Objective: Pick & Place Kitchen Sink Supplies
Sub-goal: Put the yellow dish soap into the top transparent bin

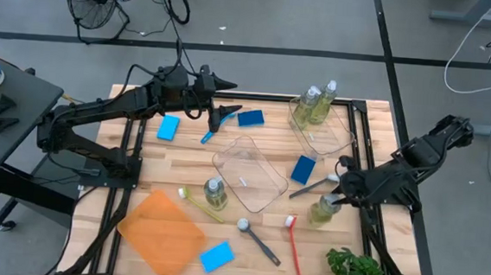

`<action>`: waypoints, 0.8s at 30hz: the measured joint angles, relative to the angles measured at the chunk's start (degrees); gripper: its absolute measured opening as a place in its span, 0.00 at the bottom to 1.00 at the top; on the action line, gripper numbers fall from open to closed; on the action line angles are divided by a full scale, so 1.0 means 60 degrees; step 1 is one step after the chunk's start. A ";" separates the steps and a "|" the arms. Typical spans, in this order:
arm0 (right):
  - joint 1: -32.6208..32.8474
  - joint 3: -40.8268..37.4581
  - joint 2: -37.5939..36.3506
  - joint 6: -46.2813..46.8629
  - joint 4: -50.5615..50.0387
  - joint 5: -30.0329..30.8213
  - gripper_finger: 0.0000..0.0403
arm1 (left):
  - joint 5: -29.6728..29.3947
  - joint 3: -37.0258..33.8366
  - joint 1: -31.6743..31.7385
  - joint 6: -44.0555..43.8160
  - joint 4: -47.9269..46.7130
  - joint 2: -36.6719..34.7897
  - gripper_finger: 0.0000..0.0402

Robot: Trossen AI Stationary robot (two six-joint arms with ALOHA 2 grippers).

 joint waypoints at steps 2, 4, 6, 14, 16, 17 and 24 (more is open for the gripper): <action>0.0000 0.0172 -0.0003 -0.0095 -0.0293 0.0337 0.19 | 0.0000 0.0000 0.0000 0.0003 0.0000 0.0000 0.80; 0.0000 0.0322 0.0000 -0.0145 -0.0498 0.0750 0.19 | 0.0000 0.0001 0.0000 0.0003 0.0004 0.0000 0.80; 0.0000 0.0466 0.0000 -0.0164 -0.0667 0.1186 0.19 | 0.0000 0.0000 0.0000 0.0003 0.0003 0.0000 0.80; -0.0004 0.0948 -0.0003 -0.0204 -0.1275 0.2933 0.19 | 0.0000 0.0000 0.0000 -0.0001 0.0013 0.0000 0.80; -0.0038 0.1056 -0.0003 -0.0212 -0.1343 0.3387 0.19 | 0.0001 0.0002 -0.0001 -0.0001 0.0015 0.0000 0.80; -0.0086 0.1117 -0.0003 -0.0296 -0.1345 0.3604 0.19 | 0.0001 0.0000 -0.0001 -0.0001 0.0014 0.0000 0.80; -0.0716 0.1739 -0.0003 -0.1186 -0.1364 0.4728 0.19 | 0.0004 0.0000 0.0000 -0.0004 0.0011 0.0000 0.80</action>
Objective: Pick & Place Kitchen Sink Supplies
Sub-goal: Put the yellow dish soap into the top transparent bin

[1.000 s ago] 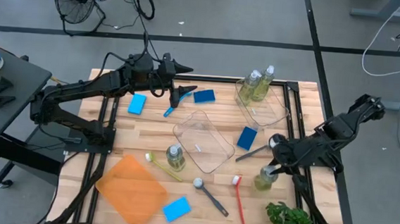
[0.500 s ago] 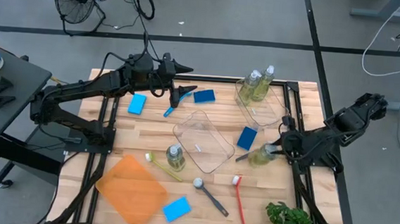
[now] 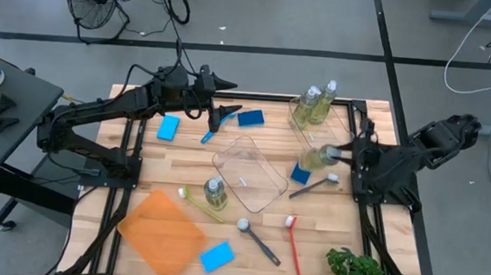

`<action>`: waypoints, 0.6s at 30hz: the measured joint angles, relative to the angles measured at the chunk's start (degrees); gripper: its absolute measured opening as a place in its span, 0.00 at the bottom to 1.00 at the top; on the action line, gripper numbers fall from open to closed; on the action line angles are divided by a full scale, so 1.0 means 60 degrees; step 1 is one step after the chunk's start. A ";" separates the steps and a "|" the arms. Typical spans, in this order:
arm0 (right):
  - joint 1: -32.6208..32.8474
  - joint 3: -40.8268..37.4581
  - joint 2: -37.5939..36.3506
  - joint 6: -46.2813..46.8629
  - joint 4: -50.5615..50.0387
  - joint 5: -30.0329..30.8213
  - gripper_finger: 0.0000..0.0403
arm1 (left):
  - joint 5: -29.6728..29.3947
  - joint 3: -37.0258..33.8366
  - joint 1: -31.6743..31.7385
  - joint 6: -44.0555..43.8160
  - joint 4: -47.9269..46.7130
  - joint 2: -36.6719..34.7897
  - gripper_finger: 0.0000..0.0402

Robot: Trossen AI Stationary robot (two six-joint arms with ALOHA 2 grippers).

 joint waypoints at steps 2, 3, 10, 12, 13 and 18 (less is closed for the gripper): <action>-0.0231 0.0167 -0.0004 -0.0293 -0.0017 0.0263 0.19 | 0.0000 0.0000 -0.0001 0.0000 0.0000 0.0000 0.80; -0.0352 0.0240 -0.0004 -0.0451 -0.0023 0.0389 0.19 | 0.0000 0.0000 0.0000 0.0000 0.0000 0.0000 0.80; -0.1152 0.0461 -0.0004 -0.1322 -0.0043 0.0961 0.19 | 0.0000 0.0000 0.0000 -0.0007 0.0000 0.0000 0.80; -0.1398 0.0461 -0.0047 -0.1439 -0.0052 0.0980 0.19 | 0.0000 0.0000 -0.0004 -0.0006 0.0000 0.0000 0.80; -0.1549 0.0461 -0.0081 -0.1549 -0.0055 0.0979 0.19 | 0.0000 0.0000 -0.0002 -0.0005 -0.0002 0.0000 0.80; -0.2303 0.0461 -0.0238 -0.1799 -0.0120 0.0945 0.19 | 0.0000 0.0000 0.0000 -0.0007 -0.0004 0.0000 0.80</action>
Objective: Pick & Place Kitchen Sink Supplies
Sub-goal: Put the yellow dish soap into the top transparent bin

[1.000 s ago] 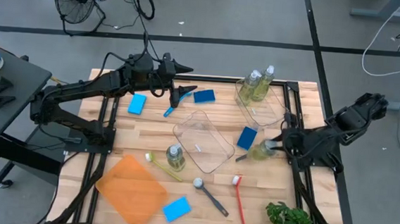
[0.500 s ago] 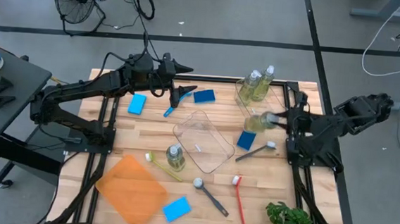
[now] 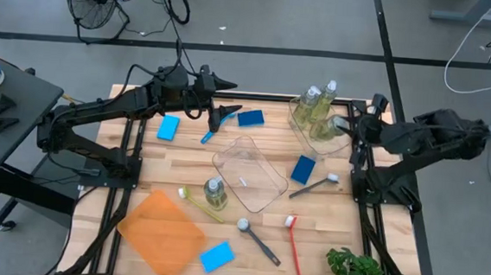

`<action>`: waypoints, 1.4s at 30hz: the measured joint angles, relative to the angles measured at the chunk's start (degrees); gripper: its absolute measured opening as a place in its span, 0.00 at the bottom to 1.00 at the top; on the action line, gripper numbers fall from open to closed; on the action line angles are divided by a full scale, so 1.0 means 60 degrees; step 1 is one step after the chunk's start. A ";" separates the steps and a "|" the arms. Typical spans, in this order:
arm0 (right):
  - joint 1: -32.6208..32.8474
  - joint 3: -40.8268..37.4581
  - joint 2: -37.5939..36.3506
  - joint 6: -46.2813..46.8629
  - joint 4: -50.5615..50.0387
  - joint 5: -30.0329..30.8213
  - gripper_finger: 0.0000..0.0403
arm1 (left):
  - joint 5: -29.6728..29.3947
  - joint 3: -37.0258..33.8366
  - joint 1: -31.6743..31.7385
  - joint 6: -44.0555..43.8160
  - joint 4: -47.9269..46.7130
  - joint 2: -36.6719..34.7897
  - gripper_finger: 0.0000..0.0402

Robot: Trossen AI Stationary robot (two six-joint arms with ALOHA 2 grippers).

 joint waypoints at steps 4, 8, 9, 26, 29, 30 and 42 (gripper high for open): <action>-0.0508 0.0000 -0.0139 -0.0016 -0.0015 0.0007 0.19 | 0.0000 0.0000 -0.0003 0.0004 0.0000 0.0000 0.80; -0.0969 0.0000 -0.0206 0.0075 -0.0019 -0.0038 0.19 | 0.0000 0.0000 0.0000 0.0000 0.0000 0.0000 0.80; -0.1065 0.0000 -0.0206 0.0092 -0.0019 -0.0056 0.19 | 0.0000 0.0000 -0.0003 0.0000 0.0000 0.0000 0.80; -0.2360 -0.2045 -0.0405 0.0792 0.0641 -0.0303 0.19 | 0.0000 0.0000 0.0000 0.0007 0.0004 0.0000 0.80; -0.2612 -0.2504 -0.0532 0.1040 0.0777 -0.0228 0.19 | 0.0003 0.0000 -0.0004 0.0007 0.0003 0.0000 0.80; -0.2699 -0.2672 -0.0582 0.1109 0.0820 -0.0219 0.19 | 0.0000 0.0000 -0.0001 0.0007 0.0004 0.0000 0.80; -0.3614 -0.4055 -0.1364 0.2354 0.1359 -0.0081 0.19 | 0.0002 0.0004 -0.0004 0.0015 0.0000 0.0000 0.80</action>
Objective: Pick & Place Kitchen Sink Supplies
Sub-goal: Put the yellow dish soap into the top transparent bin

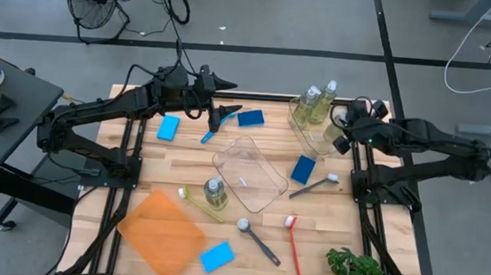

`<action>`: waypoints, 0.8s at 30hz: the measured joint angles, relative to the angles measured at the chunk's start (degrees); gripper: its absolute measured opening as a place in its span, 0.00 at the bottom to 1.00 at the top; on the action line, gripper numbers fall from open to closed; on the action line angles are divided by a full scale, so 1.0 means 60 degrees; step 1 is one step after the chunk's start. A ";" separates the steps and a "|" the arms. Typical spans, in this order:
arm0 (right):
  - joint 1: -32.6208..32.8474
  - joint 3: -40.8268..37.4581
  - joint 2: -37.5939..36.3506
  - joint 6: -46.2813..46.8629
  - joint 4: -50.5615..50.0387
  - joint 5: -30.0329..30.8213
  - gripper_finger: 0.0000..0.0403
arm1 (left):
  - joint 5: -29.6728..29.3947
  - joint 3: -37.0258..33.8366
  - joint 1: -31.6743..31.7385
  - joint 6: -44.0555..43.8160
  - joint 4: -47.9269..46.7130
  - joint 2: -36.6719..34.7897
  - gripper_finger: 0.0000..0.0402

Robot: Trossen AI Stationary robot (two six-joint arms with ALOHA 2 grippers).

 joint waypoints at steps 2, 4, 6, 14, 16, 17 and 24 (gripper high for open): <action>-0.0195 -0.0154 -0.0093 0.0155 0.0140 0.0046 0.19 | -0.0002 -0.0004 0.0003 0.0000 0.0004 0.0000 0.80; -0.0395 -0.0289 -0.0142 0.0375 0.0213 0.0095 0.19 | -0.0002 0.0000 0.0004 0.0000 0.0000 0.0000 0.80; -0.0595 -0.0456 -0.0173 0.0515 0.0251 0.0101 0.19 | -0.0002 -0.0004 0.0000 0.0003 0.0004 0.0000 0.80; -0.1132 -0.1552 -0.0329 0.1113 0.1256 -0.0246 0.19 | -0.0002 -0.0004 0.0004 0.0004 0.0002 0.0000 0.80; -0.1194 -0.1722 -0.0343 0.1294 0.1524 -0.0162 0.19 | -0.0002 -0.0004 0.0004 0.0000 0.0003 0.0000 0.80; -0.1220 -0.1798 -0.0354 0.1327 0.1603 -0.0100 0.19 | -0.0002 -0.0004 0.0003 0.0000 0.0000 0.0000 0.80; -0.1365 -0.1894 -0.0350 0.1215 0.1868 -0.0030 0.22 | 0.0001 -0.0004 0.0000 0.0000 0.0000 0.0000 0.80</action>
